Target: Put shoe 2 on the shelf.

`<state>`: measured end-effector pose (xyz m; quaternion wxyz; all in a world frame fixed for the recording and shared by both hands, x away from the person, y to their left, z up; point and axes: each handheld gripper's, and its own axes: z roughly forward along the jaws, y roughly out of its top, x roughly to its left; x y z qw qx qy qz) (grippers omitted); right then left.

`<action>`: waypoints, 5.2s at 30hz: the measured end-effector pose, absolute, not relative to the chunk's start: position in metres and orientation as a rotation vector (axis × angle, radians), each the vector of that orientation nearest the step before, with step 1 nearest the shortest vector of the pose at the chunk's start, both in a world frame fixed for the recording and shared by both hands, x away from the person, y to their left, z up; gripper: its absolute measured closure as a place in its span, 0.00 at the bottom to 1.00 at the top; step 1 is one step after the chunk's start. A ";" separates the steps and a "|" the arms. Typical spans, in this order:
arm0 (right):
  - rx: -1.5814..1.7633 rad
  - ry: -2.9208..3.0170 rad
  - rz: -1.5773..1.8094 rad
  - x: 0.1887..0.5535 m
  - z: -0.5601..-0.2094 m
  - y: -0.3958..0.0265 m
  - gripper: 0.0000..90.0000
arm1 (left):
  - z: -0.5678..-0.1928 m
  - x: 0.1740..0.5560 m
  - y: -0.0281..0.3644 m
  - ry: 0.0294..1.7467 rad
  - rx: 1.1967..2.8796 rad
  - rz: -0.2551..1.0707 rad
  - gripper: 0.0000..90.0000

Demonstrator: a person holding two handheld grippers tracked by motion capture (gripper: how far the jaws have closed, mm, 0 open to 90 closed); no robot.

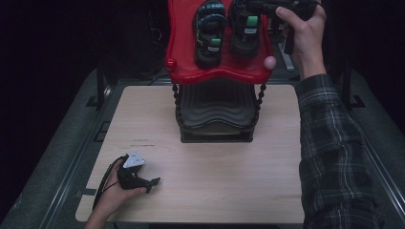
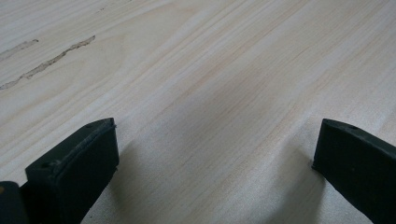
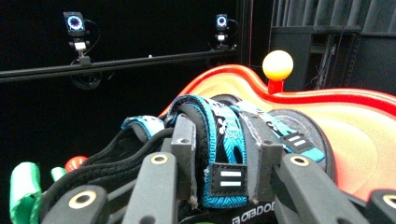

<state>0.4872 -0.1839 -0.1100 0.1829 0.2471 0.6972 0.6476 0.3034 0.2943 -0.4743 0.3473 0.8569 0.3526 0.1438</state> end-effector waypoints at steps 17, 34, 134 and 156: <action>0.666 2.039 1.779 0.487 -0.129 -0.174 0.75 | -0.474 0.304 0.294 0.914 2.221 0.372 0.00; 0.709 2.016 1.698 0.472 -0.129 -0.174 0.44 | -0.474 0.304 0.293 0.910 2.225 0.371 0.00; 1.225 2.292 1.151 0.266 -0.441 -0.285 0.19 | -0.475 0.305 0.291 0.912 2.220 0.371 0.00; 1.242 2.297 0.993 0.262 -0.480 -0.293 0.14 | -0.475 0.305 0.291 0.909 2.221 0.370 0.00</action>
